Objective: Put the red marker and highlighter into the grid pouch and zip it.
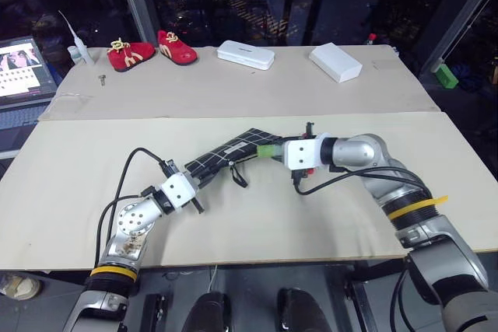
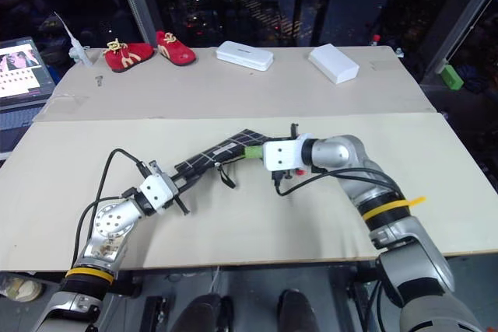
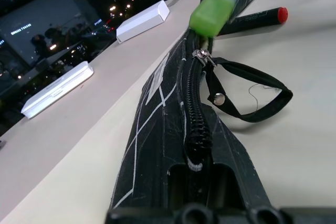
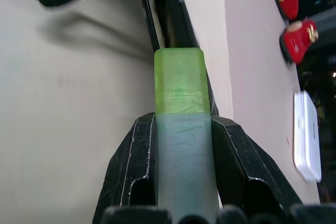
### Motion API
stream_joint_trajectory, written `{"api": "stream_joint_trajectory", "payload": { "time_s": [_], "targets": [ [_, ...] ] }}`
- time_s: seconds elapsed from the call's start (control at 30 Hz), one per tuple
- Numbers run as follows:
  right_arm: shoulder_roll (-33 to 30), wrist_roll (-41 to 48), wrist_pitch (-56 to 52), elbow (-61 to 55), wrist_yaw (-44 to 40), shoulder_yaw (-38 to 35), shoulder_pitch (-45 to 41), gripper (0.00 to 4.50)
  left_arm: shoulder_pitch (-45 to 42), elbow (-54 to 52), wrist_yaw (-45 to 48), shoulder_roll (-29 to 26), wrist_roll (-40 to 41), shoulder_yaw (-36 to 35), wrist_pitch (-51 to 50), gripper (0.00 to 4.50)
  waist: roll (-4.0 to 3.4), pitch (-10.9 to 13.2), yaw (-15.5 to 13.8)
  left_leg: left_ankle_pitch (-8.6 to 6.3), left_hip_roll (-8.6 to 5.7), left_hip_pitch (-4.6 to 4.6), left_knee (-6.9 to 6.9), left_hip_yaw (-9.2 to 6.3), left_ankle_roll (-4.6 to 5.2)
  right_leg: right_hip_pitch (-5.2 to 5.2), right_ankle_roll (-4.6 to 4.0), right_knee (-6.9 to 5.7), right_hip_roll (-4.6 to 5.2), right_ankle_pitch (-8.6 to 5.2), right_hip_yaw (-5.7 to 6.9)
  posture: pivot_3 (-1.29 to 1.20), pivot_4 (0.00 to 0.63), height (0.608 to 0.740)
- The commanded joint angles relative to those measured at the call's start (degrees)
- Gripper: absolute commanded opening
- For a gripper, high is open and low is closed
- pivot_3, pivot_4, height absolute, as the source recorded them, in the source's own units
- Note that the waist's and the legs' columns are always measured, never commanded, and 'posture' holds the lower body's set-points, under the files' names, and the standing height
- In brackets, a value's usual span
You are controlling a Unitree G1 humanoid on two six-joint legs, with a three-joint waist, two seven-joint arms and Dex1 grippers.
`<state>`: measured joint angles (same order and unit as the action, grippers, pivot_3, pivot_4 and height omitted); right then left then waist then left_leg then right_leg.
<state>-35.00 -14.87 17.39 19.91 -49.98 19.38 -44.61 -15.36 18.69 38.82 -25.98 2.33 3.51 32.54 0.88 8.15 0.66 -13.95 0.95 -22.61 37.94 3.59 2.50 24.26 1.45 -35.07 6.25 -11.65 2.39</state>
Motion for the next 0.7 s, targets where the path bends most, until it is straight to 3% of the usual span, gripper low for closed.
{"api": "stream_joint_trajectory", "payload": {
  "time_s": [0.03, 0.5, 0.7],
  "targets": [
    [-1.4, 1.1, 0.5, -0.4, 0.0, -2.3, 0.3, 1.04, -0.3, -1.2, -0.6, -0.1, 0.4, -0.5, 1.6, 0.0, 0.0, 0.0, 0.0, 0.0, 0.0, 0.01, 0.0, 0.0, 0.0, -0.01, 0.0, 0.0, 0.0, 0.0, 0.0, 0.0, 0.15, 0.74],
    [3.9, -1.9, 1.6, 6.2, 2.7, 0.1, -4.8, 1.04, -0.7, -0.8, -0.4, -0.2, 0.6, -0.7, 1.7, 0.0, 0.0, 0.0, 0.0, 0.0, 0.0, 0.05, 0.0, 0.05, 0.0, -0.01, -0.01, -0.03, -0.01, 0.01, -0.04, 0.0, 0.15, 0.74],
    [9.5, -7.0, 8.2, 10.7, 3.5, 5.9, -9.7, 1.04, -0.9, -0.6, 0.0, -0.3, 0.7, -0.5, 1.8, 0.0, -0.01, 0.0, 0.5, 0.0, 0.0, 0.06, 0.0, 0.08, 0.0, 0.02, -0.02, -0.05, -0.02, 0.01, -0.06, 0.0, 0.15, 0.74]
  ]
}}
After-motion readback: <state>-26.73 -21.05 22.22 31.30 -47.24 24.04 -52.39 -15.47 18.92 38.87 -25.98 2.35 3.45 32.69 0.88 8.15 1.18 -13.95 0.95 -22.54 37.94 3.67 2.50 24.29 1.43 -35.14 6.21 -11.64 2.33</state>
